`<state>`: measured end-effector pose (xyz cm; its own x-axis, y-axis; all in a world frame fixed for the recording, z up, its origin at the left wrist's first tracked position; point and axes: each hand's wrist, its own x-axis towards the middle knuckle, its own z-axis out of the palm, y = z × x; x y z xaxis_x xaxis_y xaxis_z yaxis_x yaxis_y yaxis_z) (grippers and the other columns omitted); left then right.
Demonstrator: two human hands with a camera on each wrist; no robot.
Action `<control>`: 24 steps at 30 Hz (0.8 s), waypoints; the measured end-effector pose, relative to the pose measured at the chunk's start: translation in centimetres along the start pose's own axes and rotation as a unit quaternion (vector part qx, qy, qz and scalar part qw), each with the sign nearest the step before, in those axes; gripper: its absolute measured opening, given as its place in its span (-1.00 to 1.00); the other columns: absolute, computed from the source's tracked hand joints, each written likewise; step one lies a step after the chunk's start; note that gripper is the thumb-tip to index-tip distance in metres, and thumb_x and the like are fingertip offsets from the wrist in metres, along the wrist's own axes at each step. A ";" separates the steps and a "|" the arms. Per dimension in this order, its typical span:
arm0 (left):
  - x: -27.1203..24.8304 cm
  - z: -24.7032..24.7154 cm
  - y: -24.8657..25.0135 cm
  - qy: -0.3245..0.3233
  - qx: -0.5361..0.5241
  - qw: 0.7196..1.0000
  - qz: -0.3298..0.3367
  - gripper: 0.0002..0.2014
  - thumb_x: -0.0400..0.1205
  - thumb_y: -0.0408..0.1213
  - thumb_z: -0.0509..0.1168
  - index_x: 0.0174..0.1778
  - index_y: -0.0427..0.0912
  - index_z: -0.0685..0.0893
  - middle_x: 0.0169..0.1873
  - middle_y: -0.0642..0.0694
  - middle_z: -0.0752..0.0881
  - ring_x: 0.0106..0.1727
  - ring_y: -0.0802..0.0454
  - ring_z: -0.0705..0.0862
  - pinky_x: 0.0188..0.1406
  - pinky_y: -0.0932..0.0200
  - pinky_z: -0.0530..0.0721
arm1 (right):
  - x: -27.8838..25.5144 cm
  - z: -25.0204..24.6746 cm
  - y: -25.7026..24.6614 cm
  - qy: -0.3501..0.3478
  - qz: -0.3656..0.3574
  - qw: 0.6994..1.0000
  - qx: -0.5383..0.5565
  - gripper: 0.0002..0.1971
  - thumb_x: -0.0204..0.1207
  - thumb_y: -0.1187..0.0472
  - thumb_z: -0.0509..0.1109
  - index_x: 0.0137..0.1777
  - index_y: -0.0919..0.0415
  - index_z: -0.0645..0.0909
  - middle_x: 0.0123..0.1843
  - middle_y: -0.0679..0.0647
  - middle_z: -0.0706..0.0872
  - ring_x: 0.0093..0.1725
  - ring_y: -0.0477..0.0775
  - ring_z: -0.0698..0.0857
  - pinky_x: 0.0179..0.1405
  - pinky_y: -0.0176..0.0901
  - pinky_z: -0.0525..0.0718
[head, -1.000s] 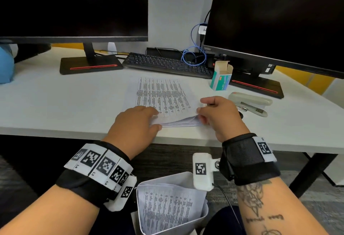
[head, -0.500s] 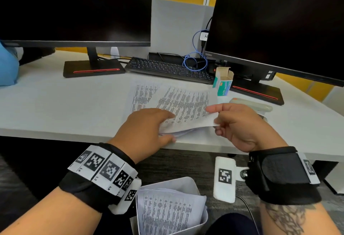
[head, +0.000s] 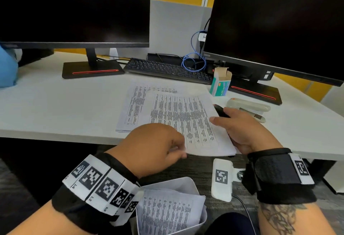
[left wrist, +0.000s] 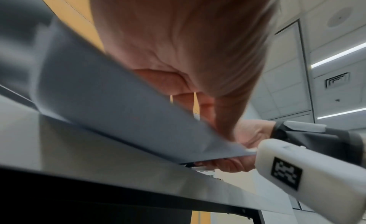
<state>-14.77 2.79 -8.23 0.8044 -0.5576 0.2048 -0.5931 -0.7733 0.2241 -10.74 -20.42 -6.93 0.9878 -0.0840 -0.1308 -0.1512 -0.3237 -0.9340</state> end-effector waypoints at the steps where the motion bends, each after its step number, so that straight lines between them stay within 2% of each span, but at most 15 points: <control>1: -0.1 0.0 0.1 -0.009 -0.012 1.000 -0.009 -0.64 0.59 0.27 0.22 -0.01 0.12 0.74 -0.09 0.19 0.75 -0.05 0.23 0.65 -0.05 0.12 0.66 | -0.1 0.0 0.1 -0.003 -0.009 1.000 -0.015 -0.84 0.50 0.31 0.49 -0.02 0.06 0.65 0.02 0.14 0.83 -0.01 0.20 0.82 0.12 0.23 0.75; 3: -0.1 -0.3 0.2 0.001 -0.055 0.997 -0.048 -0.56 0.56 0.36 0.17 0.02 0.14 0.74 -0.05 0.23 0.73 -0.07 0.28 0.62 -0.05 0.19 0.64 | -0.3 0.0 0.1 -0.008 -0.012 0.999 -0.039 -0.75 0.46 0.44 0.47 -0.07 0.04 0.65 -0.02 0.14 0.85 -0.03 0.21 0.83 0.16 0.24 0.74; 6: 0.2 -0.6 -0.9 0.065 -0.056 0.990 -0.115 -0.57 0.59 0.31 0.17 0.23 0.18 0.66 0.17 0.20 0.67 0.08 0.21 0.59 0.10 0.17 0.58 | -0.4 -0.2 0.4 -0.031 0.008 0.999 0.003 -0.75 0.47 0.49 0.40 0.10 0.24 0.67 -0.08 0.19 0.86 -0.07 0.26 0.84 0.13 0.29 0.74; 8: 0.2 -0.5 -1.8 0.042 -0.019 0.985 -0.164 -0.54 0.61 0.26 0.22 0.37 0.15 0.57 0.30 0.08 0.62 0.24 0.07 0.60 0.23 0.10 0.57 | -0.4 -0.3 0.6 -0.033 0.022 0.999 0.001 -0.77 0.47 0.44 0.40 0.12 0.27 0.64 -0.07 0.23 0.85 -0.06 0.31 0.83 0.13 0.35 0.73; 10: 0.2 -0.3 -2.1 -0.019 0.004 0.982 -0.189 -0.52 0.60 0.25 0.25 0.40 0.16 0.55 0.33 0.03 0.60 0.29 0.03 0.59 0.28 0.08 0.57 | -0.4 0.0 0.8 -0.026 0.014 0.999 -0.026 -0.82 0.50 0.38 0.42 0.08 0.22 0.65 -0.05 0.22 0.84 -0.04 0.29 0.83 0.13 0.33 0.73; 12: 0.1 0.0 -2.2 -0.017 -0.014 0.980 -0.198 -0.50 0.58 0.24 0.28 0.41 0.16 0.53 0.37 0.04 0.57 0.34 0.03 0.56 0.34 0.09 0.53 | -0.4 0.2 1.1 -0.009 -0.007 0.999 -0.044 -0.82 0.53 0.38 0.40 0.08 0.17 0.65 0.01 0.18 0.83 -0.01 0.23 0.82 0.14 0.26 0.74; 15: 0.0 0.0 -2.7 0.086 -0.108 0.962 -0.235 -0.29 0.55 0.19 0.36 0.59 0.11 0.30 0.55 -0.01 0.40 0.51 -0.01 0.43 0.48 0.03 0.41 | -0.5 0.2 1.7 0.008 -0.041 0.999 0.003 -0.75 0.58 0.41 0.35 0.19 0.14 0.64 0.07 0.12 0.83 0.04 0.20 0.81 0.15 0.27 0.72; 17: 0.0 -0.7 -2.8 0.175 -0.189 0.930 -0.261 -0.15 0.54 0.07 0.44 0.67 0.07 0.11 0.60 -0.02 0.33 0.55 -0.03 0.39 0.52 -0.04 0.38 | -0.5 -0.1 2.0 -0.004 -0.051 0.994 0.095 -0.71 0.62 0.47 0.29 0.24 0.16 0.61 0.11 0.14 0.82 0.10 0.22 0.80 0.13 0.28 0.74; 18: 0.0 -1.2 -2.8 0.218 -0.241 0.906 -0.270 -0.12 0.54 0.00 0.46 0.68 0.08 0.07 0.56 -0.01 0.39 0.51 -0.01 0.45 0.47 -0.03 0.42 | -0.6 -0.1 2.0 -0.017 -0.054 0.989 0.136 -0.69 0.63 0.51 0.25 0.25 0.18 0.60 0.12 0.16 0.82 0.10 0.22 0.80 0.08 0.22 0.77; 20: 0.0 -2.0 -2.8 0.284 -0.343 0.853 -0.272 -0.19 0.56 -0.12 0.47 0.63 0.09 0.13 0.27 0.09 0.61 0.22 0.12 0.66 0.23 0.08 0.61 | -1.0 -0.1 2.0 -0.064 -0.055 0.980 0.181 -0.64 0.61 0.59 0.20 0.26 0.23 0.58 0.11 0.21 0.82 0.05 0.20 0.82 -0.07 0.08 0.82; 22: 0.1 -2.2 -3.0 0.315 -0.421 0.813 -0.250 -0.47 0.60 -0.23 0.43 0.46 -0.01 0.41 0.04 0.10 0.76 -0.01 0.15 0.77 0.08 0.01 0.74 | -1.4 0.0 1.9 -0.099 -0.065 0.978 0.174 -0.63 0.59 0.58 0.23 0.30 0.26 0.58 0.12 0.24 0.81 0.02 0.19 0.83 -0.14 0.05 0.82; 24: 0.2 -1.9 -3.1 0.303 -0.461 0.803 -0.224 -0.74 0.63 -0.30 0.39 0.24 -0.09 0.64 -0.01 -0.01 0.83 -0.02 0.06 0.82 0.10 -0.13 0.77 | -1.5 0.2 1.8 -0.086 -0.091 0.979 0.160 -0.64 0.57 0.52 0.29 0.34 0.27 0.58 0.17 0.22 0.80 0.12 0.20 0.80 0.01 0.13 0.79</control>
<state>-12.85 5.65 -7.09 0.9459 0.1794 0.2703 -0.2460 -0.1467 0.9581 -12.53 -20.73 -8.47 0.9929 0.1171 0.0190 0.0196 -0.0041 -0.9998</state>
